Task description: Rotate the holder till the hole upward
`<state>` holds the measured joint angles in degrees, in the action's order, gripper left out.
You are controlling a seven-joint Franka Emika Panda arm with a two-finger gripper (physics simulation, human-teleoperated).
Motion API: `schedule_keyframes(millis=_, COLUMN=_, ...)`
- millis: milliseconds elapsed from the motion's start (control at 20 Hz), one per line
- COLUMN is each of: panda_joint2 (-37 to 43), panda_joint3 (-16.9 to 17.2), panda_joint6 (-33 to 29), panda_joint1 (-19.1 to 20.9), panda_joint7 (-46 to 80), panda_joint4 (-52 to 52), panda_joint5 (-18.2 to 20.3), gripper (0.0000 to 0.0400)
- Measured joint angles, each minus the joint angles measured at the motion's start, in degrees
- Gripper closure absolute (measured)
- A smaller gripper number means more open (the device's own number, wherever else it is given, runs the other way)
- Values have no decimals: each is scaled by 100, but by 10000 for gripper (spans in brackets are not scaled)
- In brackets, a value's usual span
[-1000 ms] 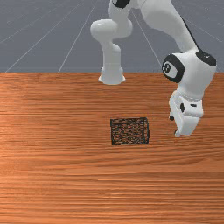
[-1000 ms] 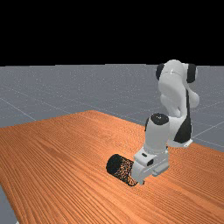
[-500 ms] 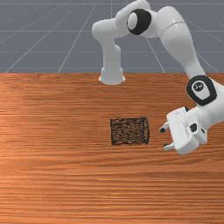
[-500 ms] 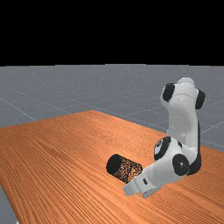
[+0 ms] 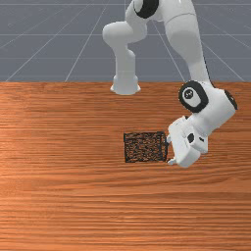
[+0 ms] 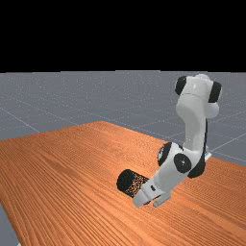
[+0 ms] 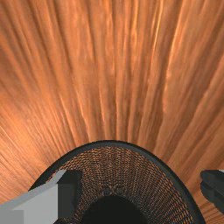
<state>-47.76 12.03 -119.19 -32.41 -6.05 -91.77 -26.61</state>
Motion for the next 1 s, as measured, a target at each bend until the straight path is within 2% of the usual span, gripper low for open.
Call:
schedule_keyframes(millis=50, panda_joint2=-100, panda_joint3=-51, panda_joint6=326, panda_joint1=102, panda_joint7=-136, panda_joint4=222, panda_joint5=190, gripper=0)
schedule_keyframes(millis=100, panda_joint2=-69, panda_joint3=-33, panda_joint6=281, panda_joint1=140, panda_joint7=-171, panda_joint4=157, panda_joint5=174, gripper=0)
schedule_keyframes(millis=150, panda_joint2=85, panda_joint3=55, panda_joint6=-123, panda_joint1=108, panda_joint7=-80, panda_joint4=-179, panda_joint5=-39, gripper=0)
schedule_keyframes(millis=200, panda_joint2=-4, panda_joint3=129, panda_joint6=105, panda_joint1=74, panda_joint7=49, panda_joint4=-43, panda_joint5=-31, gripper=3)
schedule_keyframes(millis=300, panda_joint2=-4, panda_joint3=176, panda_joint6=111, panda_joint1=76, panda_joint7=59, panda_joint4=-68, panda_joint5=-84, gripper=1)
schedule_keyframes(millis=350, panda_joint2=18, panda_joint3=189, panda_joint6=71, panda_joint1=92, panda_joint7=47, panda_joint4=-114, panda_joint5=-101, gripper=156)
schedule_keyframes(millis=400, panda_joint2=40, panda_joint3=200, panda_joint6=27, panda_joint1=113, panda_joint7=32, panda_joint4=-162, panda_joint5=-114, gripper=242)
schedule_keyframes(millis=450, panda_joint2=55, panda_joint3=221, panda_joint6=7, panda_joint1=124, panda_joint7=27, panda_joint4=-187, panda_joint5=-137, gripper=283)
schedule_keyframes(millis=550, panda_joint2=69, panda_joint3=252, panda_joint6=-22, panda_joint1=142, panda_joint7=21, panda_joint4=-234, panda_joint5=-171, gripper=307)
schedule_keyframes(millis=600, panda_joint2=69, panda_joint3=262, panda_joint6=-19, panda_joint1=140, panda_joint7=24, panda_joint4=-236, panda_joint5=-183, gripper=361)
schedule_keyframes(millis=700, panda_joint2=189, panda_joint3=214, panda_joint6=-238, panda_joint1=199, panda_joint7=-104, panda_joint4=-407, panda_joint5=-192, gripper=362)
schedule_keyframes(millis=750, panda_joint2=238, panda_joint3=223, panda_joint6=-265, panda_joint1=194, panda_joint7=-138, panda_joint4=-455, panda_joint5=-231, gripper=309)
schedule_keyframes(millis=900, panda_joint2=435, panda_joint3=252, panda_joint6=-354, panda_joint1=172, panda_joint7=-273, panda_joint4=-638, panda_joint5=-378, gripper=339)
schedule_keyframes(millis=950, panda_joint2=561, panda_joint3=272, panda_joint6=-461, panda_joint1=157, panda_joint7=-380, panda_joint4=-778, panda_joint5=-512, gripper=316)
schedule_keyframes(millis=1000, panda_joint2=814, panda_joint3=-351, panda_joint6=-727, panda_joint1=834, panda_joint7=-1111, panda_joint4=-940, panda_joint5=701, gripper=330)
